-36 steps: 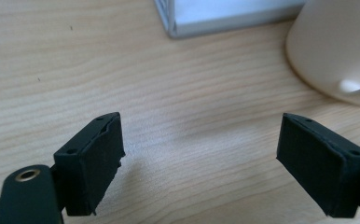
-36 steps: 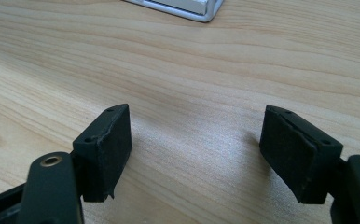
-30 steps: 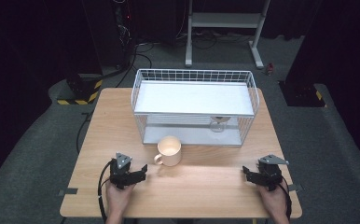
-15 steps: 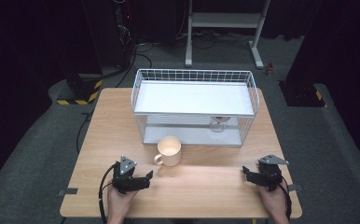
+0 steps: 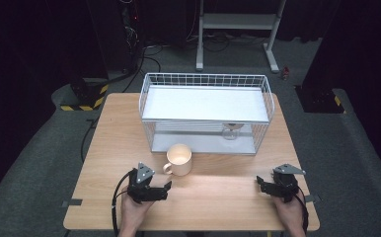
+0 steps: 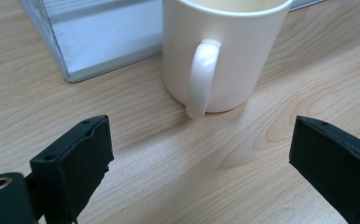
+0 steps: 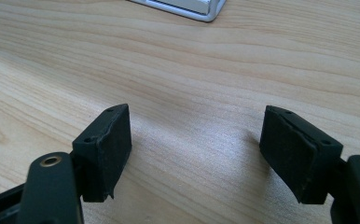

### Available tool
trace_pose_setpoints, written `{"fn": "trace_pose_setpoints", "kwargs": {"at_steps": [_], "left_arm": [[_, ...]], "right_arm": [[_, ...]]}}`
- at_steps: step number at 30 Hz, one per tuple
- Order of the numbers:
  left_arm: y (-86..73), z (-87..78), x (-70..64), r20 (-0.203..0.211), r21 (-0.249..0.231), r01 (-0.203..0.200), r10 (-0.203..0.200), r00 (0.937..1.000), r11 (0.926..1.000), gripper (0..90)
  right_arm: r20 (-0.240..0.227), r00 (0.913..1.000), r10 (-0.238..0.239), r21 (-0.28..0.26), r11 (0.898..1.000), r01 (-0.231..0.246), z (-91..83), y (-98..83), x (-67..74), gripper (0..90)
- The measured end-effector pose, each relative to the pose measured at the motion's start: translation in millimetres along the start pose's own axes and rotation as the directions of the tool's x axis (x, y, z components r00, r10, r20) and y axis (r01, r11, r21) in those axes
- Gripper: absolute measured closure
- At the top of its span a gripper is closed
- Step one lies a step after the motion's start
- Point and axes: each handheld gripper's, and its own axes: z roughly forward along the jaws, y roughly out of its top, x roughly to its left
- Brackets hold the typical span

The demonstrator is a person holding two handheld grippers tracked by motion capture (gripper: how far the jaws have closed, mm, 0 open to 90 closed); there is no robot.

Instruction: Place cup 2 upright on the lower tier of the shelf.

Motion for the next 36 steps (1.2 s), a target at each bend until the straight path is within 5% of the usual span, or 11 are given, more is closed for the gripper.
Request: {"fn": "trace_pose_setpoints", "kwargs": {"at_steps": [6, 17, 36], "left_arm": [[4.0, 7.6, -0.3, 0.029, 0.03, 0.025, -0.026, 0.9992, 0.9992, 6.7], [18.2, 15.4, -7.9, 0.026, -0.014, -0.004, 0.004, 0.9996, 0.9999, 6.2], [38.9, 50.8, -9.3, 0.028, 0.01, -0.034, 0.034, 0.999, 0.9994, 3.9]], "right_arm": [[-0.001, 1.0, -0.001, 0.001, 1.0, 0.001, 0.1, 0.1, 0.0, 24.5], [-0.001, 1.0, 0.003, 0.002, 1.0, -0.003, 0.6, 0.5, 0.3, 24.3], [-0.002, 1.0, -0.001, 0.003, 1.0, 0.001, 0.2, 0.2, 0.4, 24.2]]}}
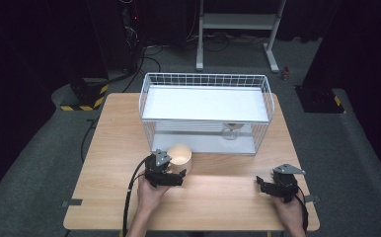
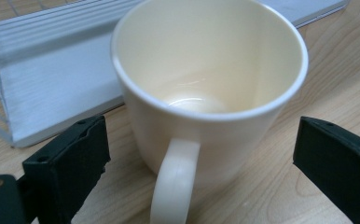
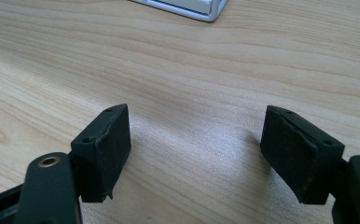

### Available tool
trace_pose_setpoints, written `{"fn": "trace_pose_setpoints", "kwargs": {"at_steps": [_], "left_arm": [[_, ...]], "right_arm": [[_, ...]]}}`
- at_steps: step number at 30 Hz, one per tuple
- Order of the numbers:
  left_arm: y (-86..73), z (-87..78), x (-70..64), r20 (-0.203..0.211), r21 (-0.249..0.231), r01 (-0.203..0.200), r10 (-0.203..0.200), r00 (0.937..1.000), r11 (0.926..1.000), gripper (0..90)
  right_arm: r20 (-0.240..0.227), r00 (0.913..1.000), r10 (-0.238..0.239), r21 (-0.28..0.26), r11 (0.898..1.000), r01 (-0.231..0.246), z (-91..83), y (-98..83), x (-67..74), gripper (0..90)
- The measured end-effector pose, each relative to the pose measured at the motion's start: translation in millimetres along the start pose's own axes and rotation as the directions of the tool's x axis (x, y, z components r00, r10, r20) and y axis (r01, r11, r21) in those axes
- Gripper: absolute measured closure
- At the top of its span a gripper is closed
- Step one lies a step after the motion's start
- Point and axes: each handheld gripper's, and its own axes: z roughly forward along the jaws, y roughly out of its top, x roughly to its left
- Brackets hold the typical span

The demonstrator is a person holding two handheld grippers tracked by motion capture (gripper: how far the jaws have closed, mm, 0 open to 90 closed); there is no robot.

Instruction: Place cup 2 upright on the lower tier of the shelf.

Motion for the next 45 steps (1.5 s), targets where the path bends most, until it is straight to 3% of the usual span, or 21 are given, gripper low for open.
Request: {"fn": "trace_pose_setpoints", "kwargs": {"at_steps": [4, 18, 45], "left_arm": [[5.0, 6.3, -0.9, -0.018, 0.011, -0.015, 0.015, 0.9997, 0.9998, 4.2], [5.9, 19.7, -1.6, -0.015, -0.012, 0.014, -0.014, 0.9998, 0.9998, 9.0], [6.6, 20.5, -5.2, -0.048, -0.015, -0.011, 0.01, 0.9988, 0.9998, 9.7]], "right_arm": [[0.0, 1.0, 0.0, 0.0, 1.0, 0.0, 0.0, 0.0, 0.0, 24.2], [-0.004, 1.0, -0.007, -0.002, 1.0, 0.007, -0.1, -0.3, 0.4, 24.2], [-0.004, 1.0, -0.006, -0.002, 1.0, 0.006, -0.2, -0.3, 0.3, 24.2]]}}
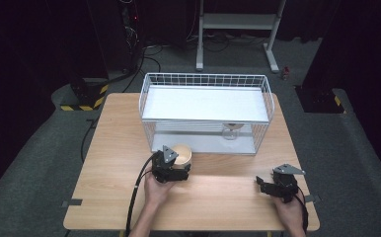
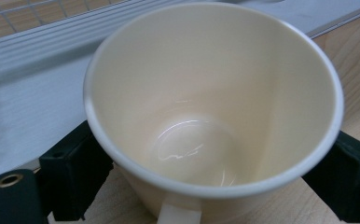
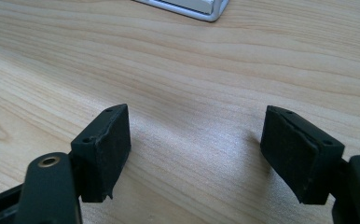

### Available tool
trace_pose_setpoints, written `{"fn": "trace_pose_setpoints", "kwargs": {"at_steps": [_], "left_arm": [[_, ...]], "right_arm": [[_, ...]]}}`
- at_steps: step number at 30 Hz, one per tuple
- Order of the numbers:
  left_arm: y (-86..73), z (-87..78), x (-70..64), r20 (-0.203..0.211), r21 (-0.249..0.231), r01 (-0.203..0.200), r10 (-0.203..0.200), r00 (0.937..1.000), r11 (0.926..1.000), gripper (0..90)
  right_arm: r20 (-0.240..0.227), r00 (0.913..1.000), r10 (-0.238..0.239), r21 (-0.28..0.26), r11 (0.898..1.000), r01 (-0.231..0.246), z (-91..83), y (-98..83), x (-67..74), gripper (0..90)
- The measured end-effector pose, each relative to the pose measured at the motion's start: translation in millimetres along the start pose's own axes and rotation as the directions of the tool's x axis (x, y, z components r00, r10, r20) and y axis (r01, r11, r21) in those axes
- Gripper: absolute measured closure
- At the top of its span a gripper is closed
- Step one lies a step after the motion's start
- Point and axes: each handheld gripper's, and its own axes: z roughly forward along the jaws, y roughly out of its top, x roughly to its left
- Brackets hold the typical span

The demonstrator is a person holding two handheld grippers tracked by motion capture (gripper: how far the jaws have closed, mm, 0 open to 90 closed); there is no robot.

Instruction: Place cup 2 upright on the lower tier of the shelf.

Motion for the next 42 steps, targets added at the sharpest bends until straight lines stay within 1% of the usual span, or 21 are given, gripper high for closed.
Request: {"fn": "trace_pose_setpoints", "kwargs": {"at_steps": [9, 14, 15, 17, 19, 23, 26, 28, 29, 31, 33, 37, 38, 39, 40, 42], "left_arm": [[1.0, -1.2, 0.2, -0.002, 0.001, -0.003, 0.003, 1.0, 1.0, 9.8], [3.1, -3.2, 1.4, 0.001, -0.007, 0.009, -0.009, 1.0, 0.9999, 9.8], [4.5, -3.6, 1.4, -0.003, 0.001, 0.004, -0.004, 1.0, 1.0, 9.8], [7.8, -3.7, 0.5, -0.01, -0.008, -0.004, 0.004, 0.9999, 1.0, 9.8], [10.9, -3.5, 1.1, 0.001, -0.011, 0.0, 0.0, 1.0, 0.9999, 9.8], [18.1, -0.5, 0.7, 0.004, -0.015, 0.004, -0.004, 1.0, 0.9999, 9.8], [22.4, 0.9, -1.2, 0.002, -0.014, -0.01, 0.01, 1.0, 0.9998, 9.8], [25.6, 1.9, -2.4, 0.003, -0.019, -0.011, 0.011, 0.9999, 0.9998, 9.9], [26.5, 2.3, -2.4, 0.006, -0.027, -0.005, 0.005, 1.0, 0.9996, 9.9], [28.2, 2.8, -1.6, 0.012, -0.025, 0.005, -0.005, 0.9999, 0.9997, 9.9], [31.0, 3.6, -2.1, 0.001, -0.015, -0.006, 0.006, 1.0, 0.9999, 9.9], [35.8, 4.5, -2.3, 0.0, -0.022, 0.001, -0.001, 1.0, 0.9998, 9.9], [37.3, 4.4, -2.0, -0.003, -0.024, -0.004, 0.004, 1.0, 0.9997, 9.9], [38.5, 4.2, -2.2, -0.005, -0.026, -0.002, 0.002, 1.0, 0.9997, 9.9], [39.2, 4.4, -2.0, -0.004, -0.038, 0.005, -0.005, 1.0, 0.9993, 9.9], [40.2, 4.8, 0.1, 0.003, -0.039, 0.017, -0.017, 0.9999, 0.9991, 9.9]], "right_arm": [[0.0, 1.0, 0.002, 0.001, 1.0, -0.002, -0.1, 0.0, 0.1, 24.2], [0.0, 1.0, 0.002, 0.0, 1.0, -0.002, 0.0, 0.0, 0.2, 24.2], [0.0, 1.0, 0.002, 0.0, 1.0, -0.002, 0.0, 0.0, 0.1, 24.2], [0.0, 1.0, 0.002, 0.0, 1.0, -0.002, 0.0, 0.0, 0.1, 24.2], [0.0, 1.0, 0.003, 0.0, 1.0, -0.003, 0.0, 0.0, 0.2, 24.2], [0.0, 1.0, 0.001, 0.001, 1.0, -0.001, -0.1, -0.1, 0.1, 24.1], [0.0, 1.0, 0.0, 0.0, 1.0, 0.0, 0.0, 0.0, 0.0, 24.1], [0.0, 1.0, 0.004, 0.001, 1.0, -0.004, -0.1, 0.0, 0.3, 24.1], [0.0, 1.0, 0.002, 0.0, 1.0, -0.002, 0.0, 0.1, 0.2, 24.1], [0.0, 1.0, 0.001, 0.001, 1.0, -0.001, -0.1, -0.1, 0.1, 24.1], [0.0, 1.0, -0.002, 0.001, 1.0, 0.002, 0.0, 0.0, -0.1, 24.1], [0.0, 1.0, -0.002, 0.001, 1.0, 0.002, 0.0, -0.1, -0.1, 24.2], [0.0, 1.0, 0.001, 0.001, 1.0, -0.001, -0.1, -0.1, 0.1, 24.1], [0.0, 1.0, -0.002, 0.001, 1.0, 0.002, -0.1, 0.0, -0.1, 24.2], [0.0, 1.0, 0.0, 0.001, 1.0, 0.0, -0.1, -0.1, 0.0, 24.1], [0.0, 1.0, -0.002, 0.001, 1.0, 0.002, -0.1, 0.0, -0.1, 24.1]]}}
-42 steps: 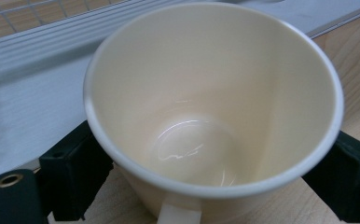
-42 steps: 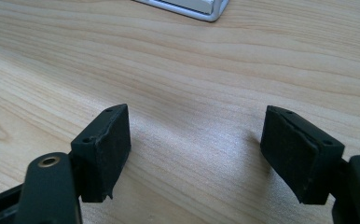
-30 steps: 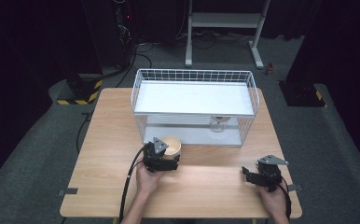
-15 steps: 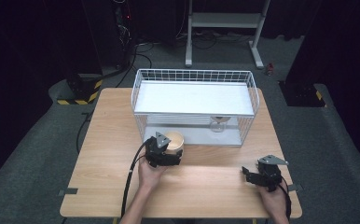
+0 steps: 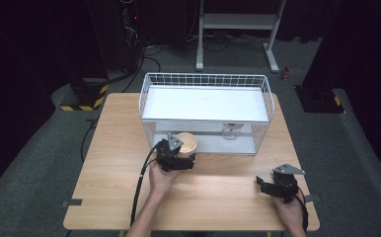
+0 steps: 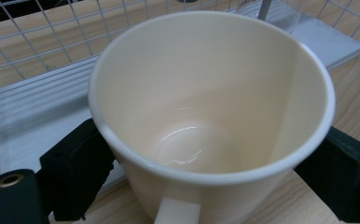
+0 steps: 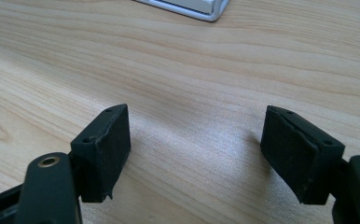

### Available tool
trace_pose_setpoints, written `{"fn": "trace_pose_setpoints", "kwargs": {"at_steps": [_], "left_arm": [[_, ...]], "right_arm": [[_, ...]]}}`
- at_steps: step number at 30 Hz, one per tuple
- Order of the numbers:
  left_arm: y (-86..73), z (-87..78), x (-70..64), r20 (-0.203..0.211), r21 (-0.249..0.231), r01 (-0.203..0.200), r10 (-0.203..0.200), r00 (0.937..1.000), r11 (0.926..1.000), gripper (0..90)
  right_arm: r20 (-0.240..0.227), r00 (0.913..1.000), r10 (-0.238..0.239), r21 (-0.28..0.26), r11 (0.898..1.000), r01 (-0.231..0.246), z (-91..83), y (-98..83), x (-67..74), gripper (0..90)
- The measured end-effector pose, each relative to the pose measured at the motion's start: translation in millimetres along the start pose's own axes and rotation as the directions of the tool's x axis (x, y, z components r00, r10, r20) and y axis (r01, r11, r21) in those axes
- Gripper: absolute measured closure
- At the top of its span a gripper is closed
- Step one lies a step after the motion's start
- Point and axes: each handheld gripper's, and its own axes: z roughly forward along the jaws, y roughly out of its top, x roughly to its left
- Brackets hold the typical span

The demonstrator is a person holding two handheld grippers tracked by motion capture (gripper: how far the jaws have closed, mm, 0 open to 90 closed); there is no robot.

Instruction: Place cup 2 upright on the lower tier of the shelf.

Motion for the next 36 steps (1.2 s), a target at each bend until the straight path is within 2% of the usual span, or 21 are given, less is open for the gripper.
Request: {"fn": "trace_pose_setpoints", "kwargs": {"at_steps": [2, 11, 14, 20, 24, 36], "left_arm": [[1.0, 1.1, 1.3, -0.009, 0.013, 0.002, -0.002, 1.0, 0.9999, 9.9], [9.7, 6.7, 3.0, -0.033, 0.016, -0.007, 0.007, 0.9994, 0.9999, 10.0], [11.0, 9.5, 4.8, -0.033, 0.001, 0.02, -0.019, 0.9993, 0.9998, 10.0], [12.0, 15.0, 7.3, -0.051, 0.013, 0.027, -0.026, 0.9983, 0.9996, 10.0], [14.3, 18.1, 8.7, -0.063, 0.019, 0.011, -0.01, 0.9979, 0.9998, 10.1], [16.9, 30.9, 9.6, -0.065, 0.043, 0.008, -0.006, 0.9979, 0.999, 10.2]], "right_arm": [[0.0, 1.0, 0.0, 0.0, 1.0, 0.0, 0.0, 0.0, 0.0, 24.1], [0.0, 1.0, 0.0, 0.0, 1.0, 0.0, -0.2, -0.2, 0.1, 23.8], [0.0, 1.0, 0.001, 0.0, 1.0, -0.001, -0.2, -0.2, 0.0, 23.7], [0.0, 1.0, 0.004, 0.0, 1.0, -0.004, -0.2, -0.2, 0.3, 23.7], [0.0, 1.0, -0.003, -0.001, 1.0, 0.003, -0.1, -0.3, -0.2, 23.7], [0.0, 1.0, -0.002, -0.001, 1.0, 0.002, -0.1, -0.3, -0.2, 23.7]]}}
